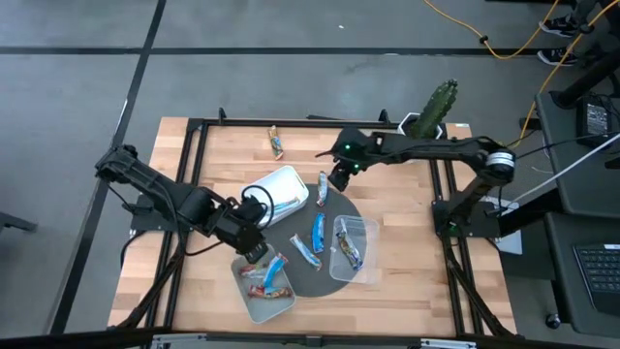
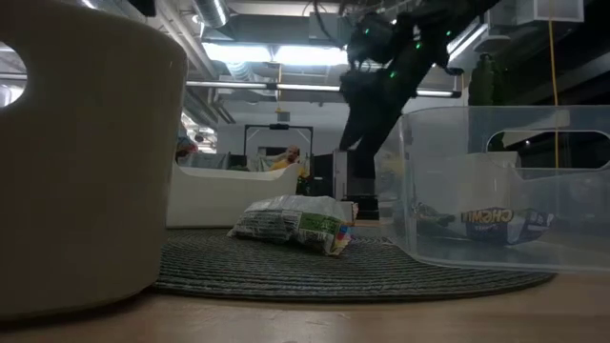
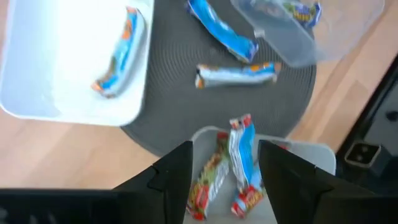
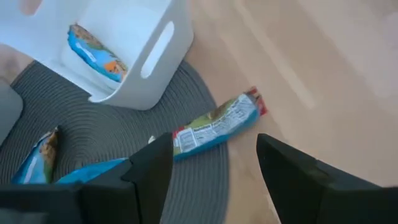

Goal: Pick and place Granola Bars by type
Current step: Put the red granola bar into the gray bin

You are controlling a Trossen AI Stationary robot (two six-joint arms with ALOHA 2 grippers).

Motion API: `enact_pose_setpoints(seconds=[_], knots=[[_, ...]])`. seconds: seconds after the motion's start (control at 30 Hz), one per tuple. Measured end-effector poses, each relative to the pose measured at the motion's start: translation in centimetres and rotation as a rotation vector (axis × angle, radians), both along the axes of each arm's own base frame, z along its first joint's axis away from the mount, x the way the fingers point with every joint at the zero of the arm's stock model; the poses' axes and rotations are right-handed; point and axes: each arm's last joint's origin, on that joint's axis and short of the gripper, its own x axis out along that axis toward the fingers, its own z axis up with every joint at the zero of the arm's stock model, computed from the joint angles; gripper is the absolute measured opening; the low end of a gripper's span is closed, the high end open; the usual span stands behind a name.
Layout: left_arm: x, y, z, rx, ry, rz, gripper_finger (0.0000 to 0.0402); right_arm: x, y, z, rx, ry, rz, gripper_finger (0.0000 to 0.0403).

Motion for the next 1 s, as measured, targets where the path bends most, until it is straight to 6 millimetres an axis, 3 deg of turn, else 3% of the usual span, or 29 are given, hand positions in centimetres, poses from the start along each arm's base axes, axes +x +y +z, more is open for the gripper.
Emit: enact_pose_setpoints(seconds=[0.17, 0.47, 0.63, 0.83, 1.0], knots=[[-0.1, 0.1, 0.1, 0.036, -0.016, -0.003, 0.0171, 1.2, -0.9, -2.0, 0.072, -0.016, -0.032, 0.0243], [0.0, 0.2, 0.1, 0.066, -0.016, -0.022, 0.0171, 1.9, -1.9, -5.7, 0.142, 0.073, -0.089, 0.0328], [0.1, 0.5, 0.1, 0.08, -0.013, -0.037, 0.0171, 2.2, -2.1, -7.8, 0.151, 0.13, -0.098, 0.0337], [0.3, 0.9, 0.1, 0.085, 0.002, -0.073, 0.0171, 2.3, -2.2, -8.8, 0.144, 0.162, -0.108, 0.0296], [0.4, 1.2, 0.1, 0.095, 0.009, -0.082, 0.0171, 2.3, -2.2, -8.7, 0.129, 0.158, -0.108, 0.0202]])
